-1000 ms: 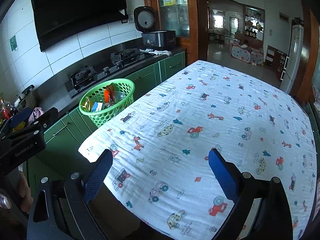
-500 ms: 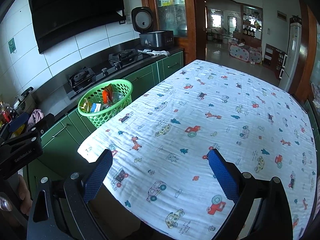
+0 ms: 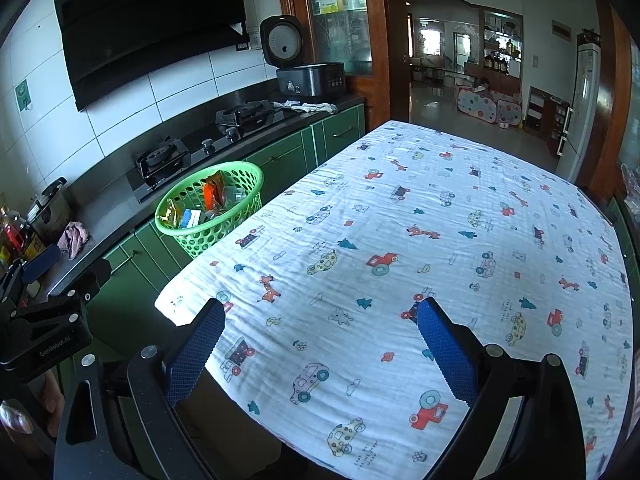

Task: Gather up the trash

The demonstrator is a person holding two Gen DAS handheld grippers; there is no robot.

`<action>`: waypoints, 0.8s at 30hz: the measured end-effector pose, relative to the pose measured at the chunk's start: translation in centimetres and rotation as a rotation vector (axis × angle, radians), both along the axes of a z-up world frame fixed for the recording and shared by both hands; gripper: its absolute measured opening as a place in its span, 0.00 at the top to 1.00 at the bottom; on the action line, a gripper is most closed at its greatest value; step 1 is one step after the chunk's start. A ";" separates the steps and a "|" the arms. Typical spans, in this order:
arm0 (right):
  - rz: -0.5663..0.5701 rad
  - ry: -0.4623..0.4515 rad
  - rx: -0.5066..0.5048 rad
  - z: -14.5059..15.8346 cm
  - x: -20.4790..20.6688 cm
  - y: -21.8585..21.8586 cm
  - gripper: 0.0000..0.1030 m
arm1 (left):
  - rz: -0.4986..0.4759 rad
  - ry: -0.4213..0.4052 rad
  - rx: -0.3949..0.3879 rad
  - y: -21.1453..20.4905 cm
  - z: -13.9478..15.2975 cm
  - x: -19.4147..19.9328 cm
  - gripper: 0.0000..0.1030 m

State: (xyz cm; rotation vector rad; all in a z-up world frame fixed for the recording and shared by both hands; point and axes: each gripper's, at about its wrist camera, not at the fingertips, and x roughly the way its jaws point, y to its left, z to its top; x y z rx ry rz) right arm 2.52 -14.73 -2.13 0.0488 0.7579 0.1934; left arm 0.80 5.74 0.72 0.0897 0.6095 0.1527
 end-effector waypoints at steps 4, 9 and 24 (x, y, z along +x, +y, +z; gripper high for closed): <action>0.002 0.001 0.002 0.0 0.0 0.0 0.09 | -0.002 -0.001 0.002 0.0 0.1 -0.1 0.05; 0.005 -0.001 0.004 0.1 0.0 0.0 0.09 | 0.000 0.000 0.003 0.0 0.1 -0.1 0.05; 0.003 0.000 0.005 0.2 0.1 -0.2 0.09 | 0.004 -0.013 0.003 0.0 0.4 -0.4 0.05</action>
